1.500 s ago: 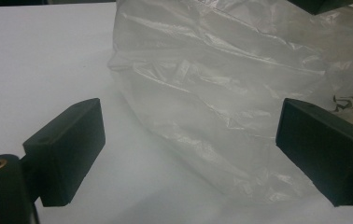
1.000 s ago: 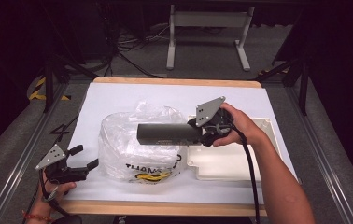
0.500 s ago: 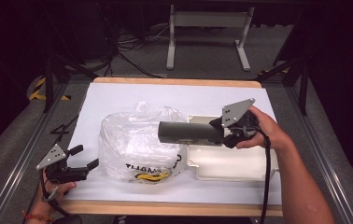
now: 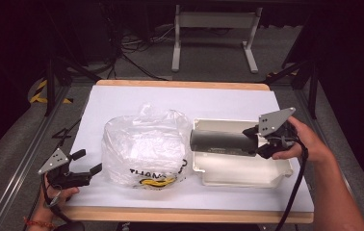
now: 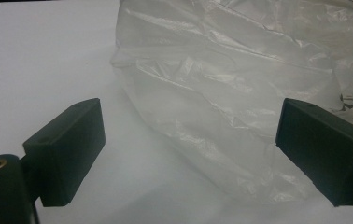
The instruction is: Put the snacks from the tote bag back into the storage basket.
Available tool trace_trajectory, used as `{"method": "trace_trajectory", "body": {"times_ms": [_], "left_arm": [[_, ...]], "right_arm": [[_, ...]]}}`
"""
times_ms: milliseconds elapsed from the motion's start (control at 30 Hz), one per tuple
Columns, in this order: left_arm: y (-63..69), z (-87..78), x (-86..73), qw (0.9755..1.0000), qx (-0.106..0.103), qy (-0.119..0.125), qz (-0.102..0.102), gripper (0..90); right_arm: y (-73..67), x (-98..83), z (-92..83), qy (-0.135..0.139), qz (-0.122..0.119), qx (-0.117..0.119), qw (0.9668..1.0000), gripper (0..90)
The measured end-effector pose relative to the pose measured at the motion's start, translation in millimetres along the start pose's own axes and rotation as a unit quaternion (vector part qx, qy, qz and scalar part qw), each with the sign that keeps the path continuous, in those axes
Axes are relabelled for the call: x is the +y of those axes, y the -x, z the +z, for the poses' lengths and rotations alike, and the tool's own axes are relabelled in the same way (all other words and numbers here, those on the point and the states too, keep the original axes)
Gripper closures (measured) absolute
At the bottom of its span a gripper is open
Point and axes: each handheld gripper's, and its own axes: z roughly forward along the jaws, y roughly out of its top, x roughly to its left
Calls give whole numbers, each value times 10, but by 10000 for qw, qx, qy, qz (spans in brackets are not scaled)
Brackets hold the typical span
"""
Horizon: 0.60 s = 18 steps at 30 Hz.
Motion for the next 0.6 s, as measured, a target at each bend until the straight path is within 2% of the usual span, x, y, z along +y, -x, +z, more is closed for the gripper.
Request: {"method": "trace_trajectory", "body": {"times_ms": [233, 600], "left_arm": [[-1, 1, 4, 10000, -1, -46, 8, 90], [-1, 11, 5, 10000, -3, -55, 9, 90]], "right_arm": [[-13, -161, -102, 97, 114, -38, 9999, 432], [-4, -397, -167, -54, 332, -4, 9994, 432]]}}
